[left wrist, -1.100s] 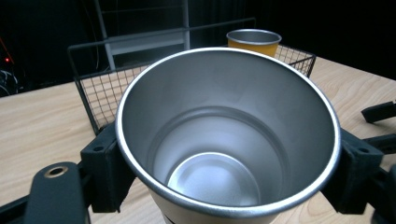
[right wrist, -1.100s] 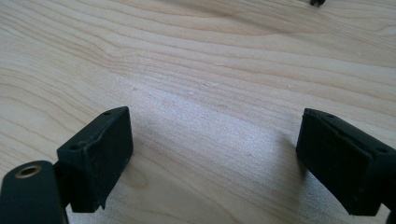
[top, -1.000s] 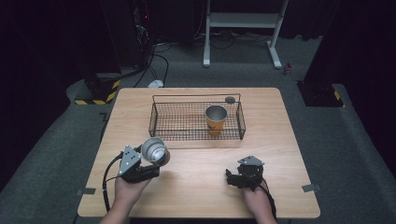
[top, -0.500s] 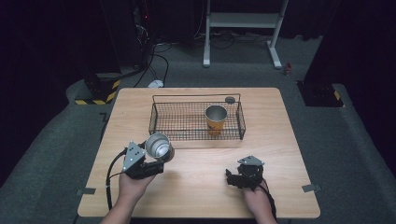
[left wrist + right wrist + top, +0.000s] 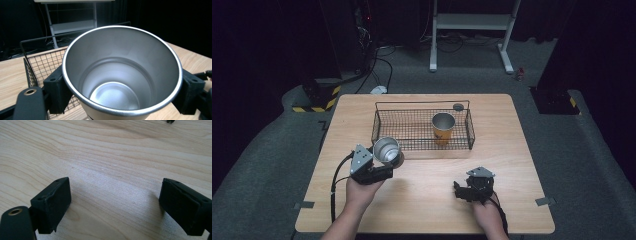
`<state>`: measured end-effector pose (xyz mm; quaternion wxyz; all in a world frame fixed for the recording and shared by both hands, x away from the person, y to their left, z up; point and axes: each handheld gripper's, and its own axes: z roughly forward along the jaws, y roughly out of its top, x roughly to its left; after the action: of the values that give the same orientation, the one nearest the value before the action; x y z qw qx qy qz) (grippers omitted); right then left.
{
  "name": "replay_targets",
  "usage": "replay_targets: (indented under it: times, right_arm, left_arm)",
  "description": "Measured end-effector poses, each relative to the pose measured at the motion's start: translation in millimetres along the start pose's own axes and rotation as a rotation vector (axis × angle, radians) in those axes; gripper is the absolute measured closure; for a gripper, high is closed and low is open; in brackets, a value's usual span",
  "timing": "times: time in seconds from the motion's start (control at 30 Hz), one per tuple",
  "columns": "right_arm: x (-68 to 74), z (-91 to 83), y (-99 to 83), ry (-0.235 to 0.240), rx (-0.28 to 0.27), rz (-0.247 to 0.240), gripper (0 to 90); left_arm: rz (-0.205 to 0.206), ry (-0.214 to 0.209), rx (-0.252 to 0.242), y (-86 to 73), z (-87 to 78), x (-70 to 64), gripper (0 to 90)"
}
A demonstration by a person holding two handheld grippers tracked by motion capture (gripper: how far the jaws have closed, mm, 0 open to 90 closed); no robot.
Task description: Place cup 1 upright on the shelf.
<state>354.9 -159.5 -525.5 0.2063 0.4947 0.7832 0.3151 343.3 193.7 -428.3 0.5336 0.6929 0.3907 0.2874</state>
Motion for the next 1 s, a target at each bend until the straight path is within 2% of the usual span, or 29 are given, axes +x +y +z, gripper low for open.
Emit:
replay_targets:
  times: [0.5,0.6,0.8,1.0]
  right_arm:
    - [-0.1,0.1,0.1,0.000,-0.001,-0.003,10.4]
    - [0.2,0.5,0.4,-0.004,0.000,-0.006,10.1]
    - [0.2,0.5,0.4,-0.004,0.000,-0.006,10.3]
    - [0.2,0.4,0.4,-0.003,0.000,-0.006,10.3]
  left_arm:
    - [-0.006,0.007,-0.001,11.8,15.2,3.4,18.8]
    - [0.009,0.004,0.000,14.0,18.8,4.1,18.8]
    - [0.010,0.010,0.005,17.5,25.1,8.5,18.8]
    - [-0.022,0.011,0.011,22.1,28.9,16.8,18.8]
